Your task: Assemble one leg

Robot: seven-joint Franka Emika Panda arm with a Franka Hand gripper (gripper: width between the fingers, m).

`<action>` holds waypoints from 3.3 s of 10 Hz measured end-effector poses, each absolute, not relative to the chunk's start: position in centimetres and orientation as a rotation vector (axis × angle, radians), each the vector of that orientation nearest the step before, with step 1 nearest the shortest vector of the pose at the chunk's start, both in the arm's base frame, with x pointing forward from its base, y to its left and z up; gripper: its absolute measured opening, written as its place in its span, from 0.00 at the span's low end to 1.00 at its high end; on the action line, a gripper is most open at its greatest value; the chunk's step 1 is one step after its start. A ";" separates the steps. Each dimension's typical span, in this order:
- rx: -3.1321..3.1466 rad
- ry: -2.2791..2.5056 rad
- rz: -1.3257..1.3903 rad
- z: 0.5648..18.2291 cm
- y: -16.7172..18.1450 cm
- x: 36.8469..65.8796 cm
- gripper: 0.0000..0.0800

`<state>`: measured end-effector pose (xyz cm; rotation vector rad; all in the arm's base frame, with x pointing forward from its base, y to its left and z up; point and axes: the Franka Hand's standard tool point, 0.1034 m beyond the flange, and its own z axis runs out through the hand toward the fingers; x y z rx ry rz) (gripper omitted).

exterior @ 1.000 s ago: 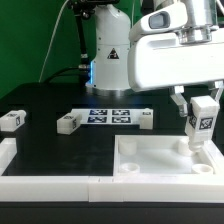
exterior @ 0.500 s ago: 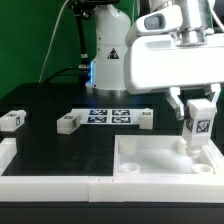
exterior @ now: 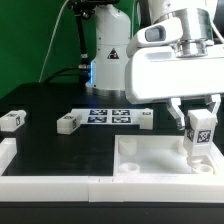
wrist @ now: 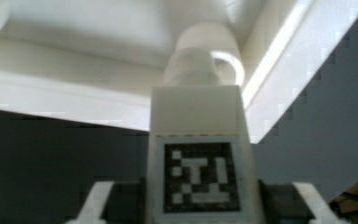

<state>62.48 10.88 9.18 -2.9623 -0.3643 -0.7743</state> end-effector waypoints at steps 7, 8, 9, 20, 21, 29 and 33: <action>-2.931 -0.378 -0.899 9.1 12.2 63.1 0.36; -2.932 -0.379 -0.900 9.1 12.1 63.1 0.36; -2.932 -0.380 -0.899 9.1 12.1 63.1 0.36; -2.942 -0.377 -0.885 7.5 11.7 62.3 0.36; -2.940 -0.376 -0.894 7.5 11.7 62.3 0.36; -2.941 -0.376 -0.893 7.5 11.7 62.3 0.81; -2.946 -0.368 -0.855 9.8 11.2 63.2 0.81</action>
Offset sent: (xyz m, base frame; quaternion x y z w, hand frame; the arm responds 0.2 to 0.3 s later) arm 0.0036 0.0091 -0.0181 -0.0233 0.0193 0.0160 0.9994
